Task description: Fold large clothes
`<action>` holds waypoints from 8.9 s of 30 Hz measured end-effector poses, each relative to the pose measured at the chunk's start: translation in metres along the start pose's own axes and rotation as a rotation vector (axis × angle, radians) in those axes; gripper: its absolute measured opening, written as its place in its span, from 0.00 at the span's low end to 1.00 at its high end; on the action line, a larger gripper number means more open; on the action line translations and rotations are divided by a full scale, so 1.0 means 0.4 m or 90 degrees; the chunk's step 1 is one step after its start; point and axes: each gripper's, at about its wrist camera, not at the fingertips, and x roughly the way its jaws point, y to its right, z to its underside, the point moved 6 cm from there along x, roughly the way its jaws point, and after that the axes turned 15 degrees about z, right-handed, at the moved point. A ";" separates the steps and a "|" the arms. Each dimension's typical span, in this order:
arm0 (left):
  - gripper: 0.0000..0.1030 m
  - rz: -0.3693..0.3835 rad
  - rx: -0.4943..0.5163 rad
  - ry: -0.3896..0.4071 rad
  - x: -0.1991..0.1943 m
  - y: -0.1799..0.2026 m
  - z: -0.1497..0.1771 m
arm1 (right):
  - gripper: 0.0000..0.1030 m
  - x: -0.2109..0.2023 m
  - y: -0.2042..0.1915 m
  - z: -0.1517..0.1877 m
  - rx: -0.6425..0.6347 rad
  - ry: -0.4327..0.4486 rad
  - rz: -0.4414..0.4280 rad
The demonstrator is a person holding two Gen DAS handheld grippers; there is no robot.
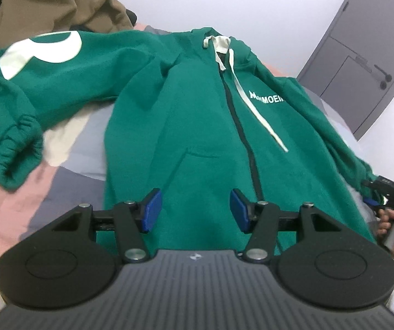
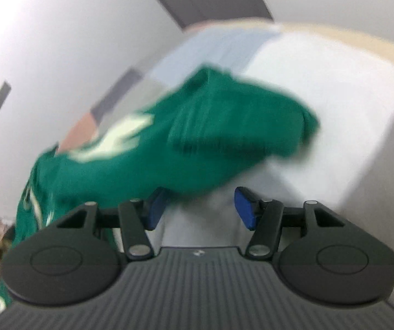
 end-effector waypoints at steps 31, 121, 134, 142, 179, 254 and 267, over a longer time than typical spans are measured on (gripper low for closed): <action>0.58 -0.023 -0.028 -0.040 0.153 0.000 -0.051 | 0.63 0.258 0.187 -0.430 0.280 0.166 -0.057; 0.59 0.061 0.004 0.160 0.032 -0.095 -0.168 | 0.81 -0.061 -0.458 0.197 -0.213 -0.007 -0.161; 0.59 0.051 0.070 0.141 0.150 -0.070 -0.173 | 0.15 0.102 -0.583 0.076 -0.175 0.029 -0.207; 0.59 0.056 0.097 0.131 0.190 -0.054 -0.167 | 0.10 0.164 -0.478 -0.011 -0.037 0.074 -0.185; 0.45 0.173 -0.093 0.056 0.304 -0.096 -0.127 | 0.14 0.053 -0.872 0.037 -0.416 0.103 -0.156; 0.79 -0.332 0.023 0.178 -0.127 -0.242 -0.115 | 0.86 -0.546 -0.440 0.521 -0.409 0.073 -0.200; 0.65 -0.566 0.113 0.081 -0.026 -0.411 -0.128 | 0.86 -0.486 -0.431 0.554 -0.408 -0.007 -0.205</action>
